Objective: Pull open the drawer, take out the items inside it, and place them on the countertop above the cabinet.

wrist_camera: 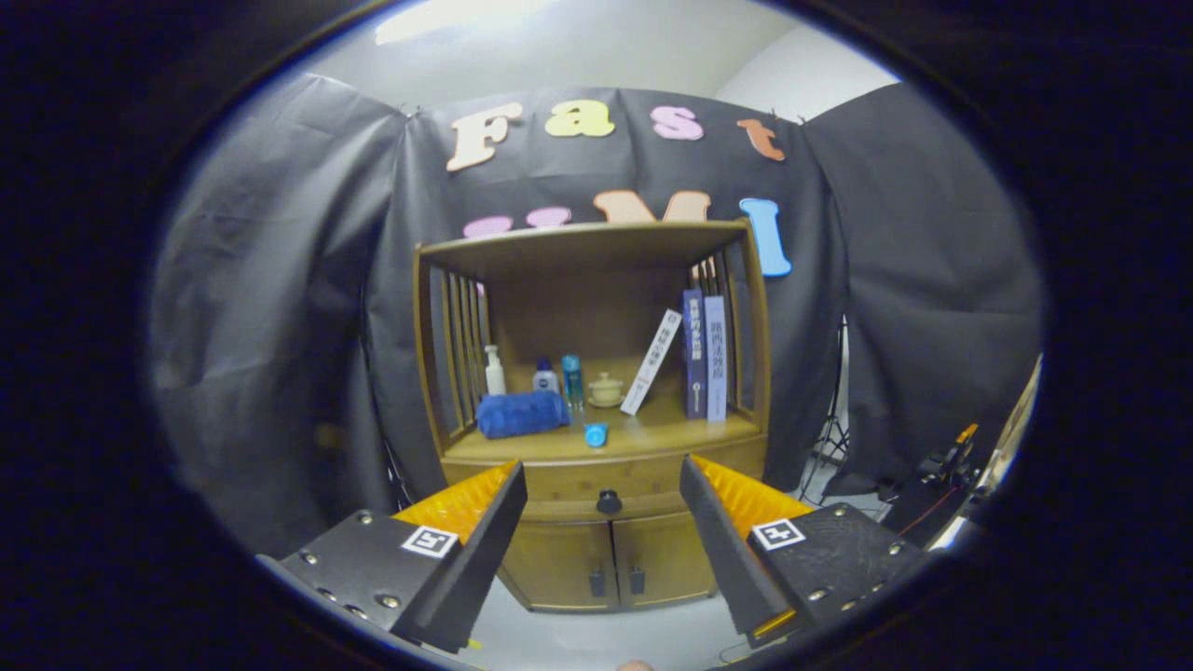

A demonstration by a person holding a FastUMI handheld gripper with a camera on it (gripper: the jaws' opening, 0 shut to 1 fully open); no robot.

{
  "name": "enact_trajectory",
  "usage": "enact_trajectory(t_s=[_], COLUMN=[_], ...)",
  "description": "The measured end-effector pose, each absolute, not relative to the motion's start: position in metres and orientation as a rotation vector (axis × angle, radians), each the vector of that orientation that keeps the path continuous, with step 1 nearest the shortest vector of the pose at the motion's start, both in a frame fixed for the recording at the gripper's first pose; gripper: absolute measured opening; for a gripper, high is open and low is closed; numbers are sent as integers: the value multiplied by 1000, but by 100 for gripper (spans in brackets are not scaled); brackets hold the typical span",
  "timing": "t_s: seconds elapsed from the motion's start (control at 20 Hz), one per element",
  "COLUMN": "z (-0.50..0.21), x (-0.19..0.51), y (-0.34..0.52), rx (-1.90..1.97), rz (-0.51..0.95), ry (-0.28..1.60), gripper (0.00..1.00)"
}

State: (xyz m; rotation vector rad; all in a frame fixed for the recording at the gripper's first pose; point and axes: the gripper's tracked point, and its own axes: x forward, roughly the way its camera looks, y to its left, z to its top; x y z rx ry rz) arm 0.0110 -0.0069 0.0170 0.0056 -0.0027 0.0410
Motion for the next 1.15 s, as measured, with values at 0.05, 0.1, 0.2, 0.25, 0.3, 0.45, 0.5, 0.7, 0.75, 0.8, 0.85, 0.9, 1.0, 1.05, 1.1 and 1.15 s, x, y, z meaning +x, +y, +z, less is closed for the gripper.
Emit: enact_trajectory(t_s=[0.05, 0.1, 0.2, 0.25, 0.3, 0.45, 0.5, 0.7, 0.75, 0.8, 0.85, 0.9, 1.0, 1.05, 1.1, 1.15], z=[30, 38, 44, 42, 37, 16, 6, -6, -7, -8, -9, -10, -15, -17, -18, -19], x=[4, -3, -14, -18, -23, -27, -25, -20, -20, -19, -18, -18, -18, -19, -18, -19], y=[-8, -8, -8, -8, -7, -18, -19, -22, -21, -19, -17, -17, -14, -12, -12, -12], rx=[8, 10, 0, -6, -20, -47, -50, -39, -36, -35, -37, -41, -48, -50, -52, -52], rz=[38, 36, 44, 54, 63, 41, 40, 40, 42, 45, 48, 48, 53, 57, 57, 56], ry=[-23, -43, -71, -78, -76, -56, -30, -14, -15, -18, -21, -24, -20, -18, -17, -16], gripper=[99, 99, 99, 99, 99, 99, 99, 99, 99, 99, 99, 99, 99, 99, 99, 99])
